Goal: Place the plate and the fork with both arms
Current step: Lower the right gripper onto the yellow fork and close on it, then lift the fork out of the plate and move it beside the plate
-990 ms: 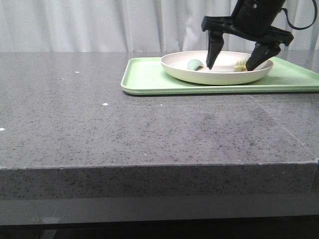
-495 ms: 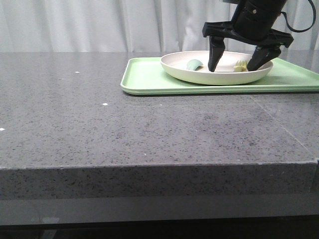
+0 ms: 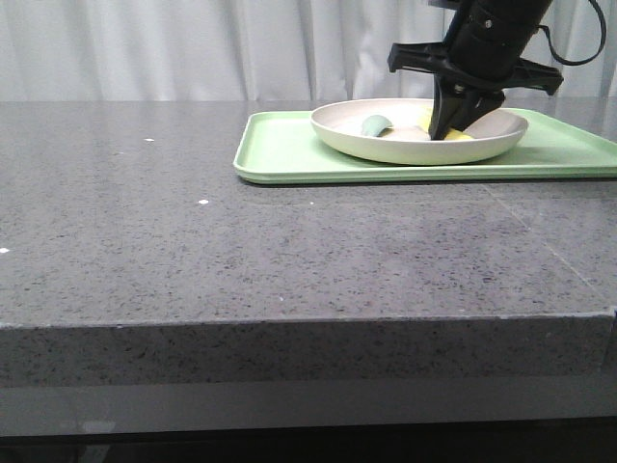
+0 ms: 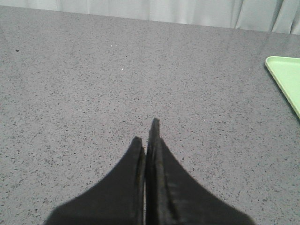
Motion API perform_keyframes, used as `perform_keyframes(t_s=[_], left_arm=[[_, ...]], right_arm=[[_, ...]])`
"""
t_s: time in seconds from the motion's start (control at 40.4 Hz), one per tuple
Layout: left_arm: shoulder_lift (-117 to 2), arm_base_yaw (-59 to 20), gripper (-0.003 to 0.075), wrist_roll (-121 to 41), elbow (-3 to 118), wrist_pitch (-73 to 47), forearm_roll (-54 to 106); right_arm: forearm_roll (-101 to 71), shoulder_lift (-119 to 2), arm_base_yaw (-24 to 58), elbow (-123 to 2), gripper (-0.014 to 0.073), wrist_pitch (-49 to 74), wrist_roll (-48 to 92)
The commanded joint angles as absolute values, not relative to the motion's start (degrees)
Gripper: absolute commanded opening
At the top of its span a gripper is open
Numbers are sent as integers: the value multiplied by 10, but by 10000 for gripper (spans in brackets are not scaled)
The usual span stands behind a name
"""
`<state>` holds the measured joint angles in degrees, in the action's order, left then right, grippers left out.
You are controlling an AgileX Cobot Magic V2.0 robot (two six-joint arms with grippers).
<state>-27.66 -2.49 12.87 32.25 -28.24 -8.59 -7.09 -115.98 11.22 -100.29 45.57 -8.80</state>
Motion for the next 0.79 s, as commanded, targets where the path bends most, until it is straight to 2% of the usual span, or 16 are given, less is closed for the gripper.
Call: perform_keyframes(t_s=[0.0, 0.446, 0.767], left_arm=[[-279, -24, -18, 135, 339, -241, -87], [-279, -24, -18, 135, 339, -241, -87], [-279, -24, -18, 135, 339, -241, -87]], right_arm=[[-67, -1130, 111, -1019, 24, 440, -88], [-63, -1110, 100, -1069, 21, 455, -87], [-19, -1101, 32, -1114, 21, 502, -81]])
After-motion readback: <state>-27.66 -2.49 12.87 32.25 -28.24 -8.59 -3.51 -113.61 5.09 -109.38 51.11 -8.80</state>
